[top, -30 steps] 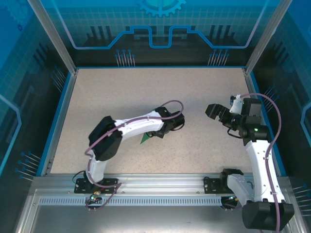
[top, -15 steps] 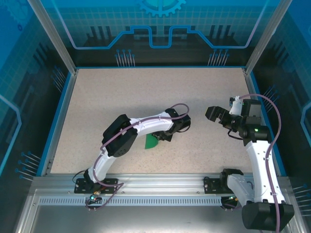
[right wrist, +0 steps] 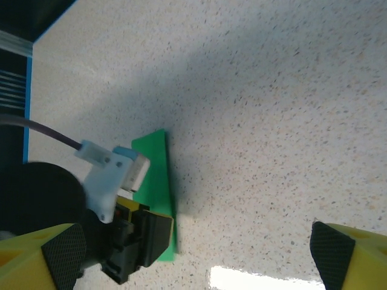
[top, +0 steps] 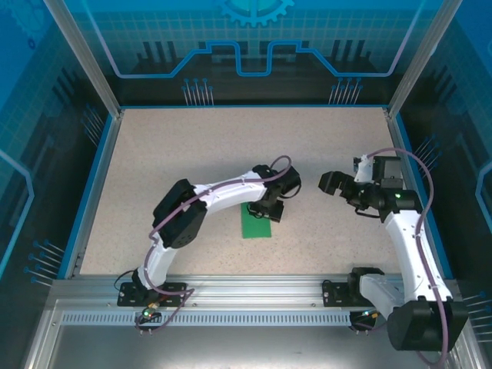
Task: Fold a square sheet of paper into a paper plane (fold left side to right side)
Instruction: Turn over the paper at the center of the table, then third fold the triangle at the center of the table.
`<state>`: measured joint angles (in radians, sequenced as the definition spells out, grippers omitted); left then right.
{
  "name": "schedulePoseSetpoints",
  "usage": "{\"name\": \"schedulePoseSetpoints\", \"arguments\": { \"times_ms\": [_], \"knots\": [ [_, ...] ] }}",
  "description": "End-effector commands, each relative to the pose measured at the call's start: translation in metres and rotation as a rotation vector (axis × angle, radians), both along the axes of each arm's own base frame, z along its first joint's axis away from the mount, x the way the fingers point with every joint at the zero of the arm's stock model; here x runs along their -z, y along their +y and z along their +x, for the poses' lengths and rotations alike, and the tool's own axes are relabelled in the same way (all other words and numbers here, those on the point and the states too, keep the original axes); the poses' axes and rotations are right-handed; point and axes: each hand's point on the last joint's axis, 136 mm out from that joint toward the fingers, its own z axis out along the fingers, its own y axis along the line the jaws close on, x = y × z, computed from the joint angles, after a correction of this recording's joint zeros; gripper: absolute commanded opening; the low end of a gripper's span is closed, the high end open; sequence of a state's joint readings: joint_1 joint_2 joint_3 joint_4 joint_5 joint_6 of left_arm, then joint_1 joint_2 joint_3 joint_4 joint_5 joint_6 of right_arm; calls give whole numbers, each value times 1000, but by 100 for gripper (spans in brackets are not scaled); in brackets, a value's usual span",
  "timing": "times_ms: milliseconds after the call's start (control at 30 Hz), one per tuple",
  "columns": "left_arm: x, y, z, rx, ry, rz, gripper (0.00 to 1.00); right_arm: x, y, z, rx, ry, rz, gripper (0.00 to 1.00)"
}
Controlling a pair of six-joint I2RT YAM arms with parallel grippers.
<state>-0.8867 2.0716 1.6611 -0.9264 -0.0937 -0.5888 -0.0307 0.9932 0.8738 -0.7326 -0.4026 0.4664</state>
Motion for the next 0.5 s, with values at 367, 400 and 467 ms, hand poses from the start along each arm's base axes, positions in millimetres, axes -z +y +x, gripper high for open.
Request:
{"name": "schedulePoseSetpoints", "arguments": {
  "times_ms": [367, 400, 467],
  "knots": [
    [-56, 73, 14, -262, -38, -534, 60, 68, 118, 11, -336, 121, -24, 68],
    [-53, 78, 13, -277, -37, -556, 61, 73, 127, 15, -356, 128, -35, 64],
    [-48, 84, 11, -301, -32, -591, 63, 77, 140, 24, -375, 136, -52, 56]
  ]
}}
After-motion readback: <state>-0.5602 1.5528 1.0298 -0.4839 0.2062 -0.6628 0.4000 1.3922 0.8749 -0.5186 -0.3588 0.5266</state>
